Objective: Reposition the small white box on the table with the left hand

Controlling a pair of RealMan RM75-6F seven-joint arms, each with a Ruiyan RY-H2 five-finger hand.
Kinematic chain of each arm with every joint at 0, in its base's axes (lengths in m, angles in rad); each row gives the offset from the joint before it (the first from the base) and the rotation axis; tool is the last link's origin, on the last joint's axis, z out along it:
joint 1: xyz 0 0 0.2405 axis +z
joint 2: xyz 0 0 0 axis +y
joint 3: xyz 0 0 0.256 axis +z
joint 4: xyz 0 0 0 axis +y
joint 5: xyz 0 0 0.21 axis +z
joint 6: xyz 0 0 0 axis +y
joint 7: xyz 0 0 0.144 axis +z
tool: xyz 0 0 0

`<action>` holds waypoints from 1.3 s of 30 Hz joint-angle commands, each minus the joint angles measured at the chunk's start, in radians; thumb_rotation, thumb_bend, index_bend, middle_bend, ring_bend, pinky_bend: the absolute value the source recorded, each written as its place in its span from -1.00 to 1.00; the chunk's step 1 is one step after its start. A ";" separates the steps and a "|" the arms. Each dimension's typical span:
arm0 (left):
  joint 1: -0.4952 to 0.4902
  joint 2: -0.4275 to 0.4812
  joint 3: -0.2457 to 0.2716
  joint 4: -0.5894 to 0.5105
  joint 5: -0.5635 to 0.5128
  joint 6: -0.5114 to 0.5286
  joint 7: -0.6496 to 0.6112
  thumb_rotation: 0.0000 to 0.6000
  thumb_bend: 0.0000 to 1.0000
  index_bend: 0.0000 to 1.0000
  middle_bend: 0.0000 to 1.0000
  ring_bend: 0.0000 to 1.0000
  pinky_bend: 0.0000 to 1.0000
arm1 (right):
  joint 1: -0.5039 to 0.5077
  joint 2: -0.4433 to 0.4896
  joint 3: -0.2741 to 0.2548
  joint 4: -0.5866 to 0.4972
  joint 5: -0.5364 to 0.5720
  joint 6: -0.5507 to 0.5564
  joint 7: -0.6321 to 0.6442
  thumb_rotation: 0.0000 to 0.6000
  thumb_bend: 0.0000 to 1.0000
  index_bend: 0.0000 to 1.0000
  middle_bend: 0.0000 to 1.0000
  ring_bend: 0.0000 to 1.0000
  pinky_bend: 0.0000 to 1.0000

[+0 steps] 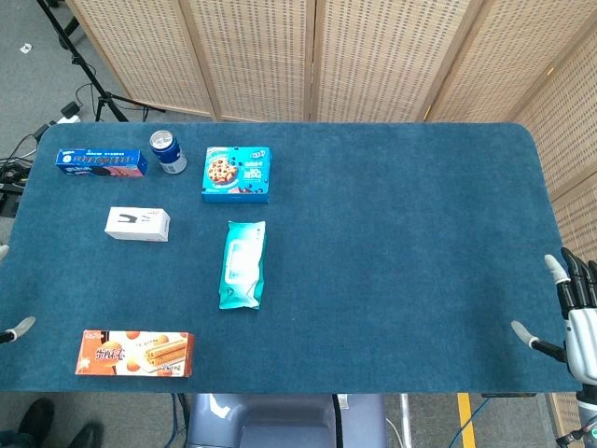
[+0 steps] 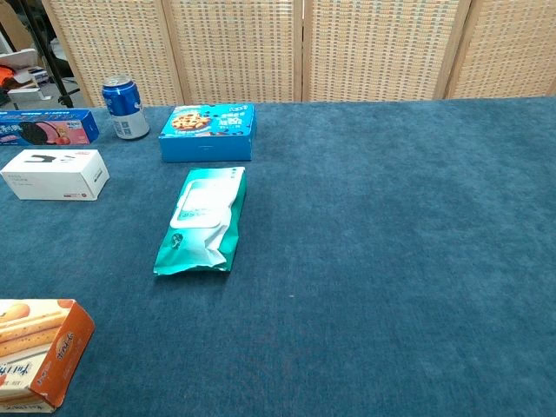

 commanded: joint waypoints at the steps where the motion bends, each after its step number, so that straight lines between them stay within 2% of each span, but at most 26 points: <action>1: 0.001 -0.001 0.000 0.000 0.001 0.001 0.002 1.00 -0.99 -1.00 -1.00 -1.00 -1.00 | -0.002 0.001 0.000 -0.009 0.006 -0.002 -0.017 1.00 -1.00 -1.00 -1.00 -1.00 -1.00; 8: -0.008 -0.002 -0.001 0.001 0.001 -0.015 0.004 1.00 -0.99 -1.00 -1.00 -1.00 -1.00 | -0.002 0.002 0.002 -0.016 0.012 -0.008 -0.014 1.00 -1.00 -1.00 -1.00 -1.00 -1.00; 11: -0.047 -0.005 -0.025 0.011 -0.001 -0.051 -0.007 1.00 -0.98 -1.00 -1.00 -1.00 -1.00 | -0.001 0.003 0.004 -0.015 0.019 -0.013 -0.004 1.00 -1.00 -1.00 -1.00 -1.00 -1.00; 13: -0.086 -0.008 -0.047 0.022 -0.017 -0.100 -0.022 1.00 -0.99 -1.00 -1.00 -1.00 -1.00 | 0.002 0.003 0.005 -0.012 0.024 -0.020 -0.003 1.00 -1.00 -1.00 -1.00 -1.00 -1.00; 17: -0.209 -0.012 -0.104 0.053 -0.073 -0.266 -0.018 1.00 -0.98 -1.00 -1.00 -1.00 -1.00 | 0.008 -0.002 0.010 -0.011 0.035 -0.034 -0.008 1.00 -1.00 -1.00 -1.00 -1.00 -1.00; 21: -0.356 -0.076 -0.154 0.166 -0.128 -0.449 0.029 1.00 -0.98 -1.00 -1.00 -1.00 -1.00 | 0.016 -0.008 0.018 -0.008 0.060 -0.052 -0.015 1.00 -1.00 -1.00 -1.00 -1.00 -1.00; 26: -0.486 -0.169 -0.157 0.321 -0.148 -0.639 0.005 1.00 -0.98 -1.00 -1.00 -1.00 -1.00 | 0.026 -0.016 0.030 0.000 0.097 -0.080 -0.028 1.00 -1.00 -1.00 -1.00 -1.00 -1.00; 32: -0.596 -0.288 -0.152 0.490 -0.191 -0.800 0.033 1.00 -0.98 -1.00 -1.00 -1.00 -1.00 | 0.037 -0.025 0.039 0.009 0.124 -0.104 -0.046 1.00 -1.00 -1.00 -1.00 -1.00 -1.00; 39: -0.675 -0.386 -0.140 0.639 -0.230 -0.931 0.048 1.00 -0.98 -1.00 -1.00 -1.00 -1.00 | 0.048 -0.036 0.047 0.022 0.154 -0.131 -0.061 1.00 -1.00 -1.00 -1.00 -1.00 -1.00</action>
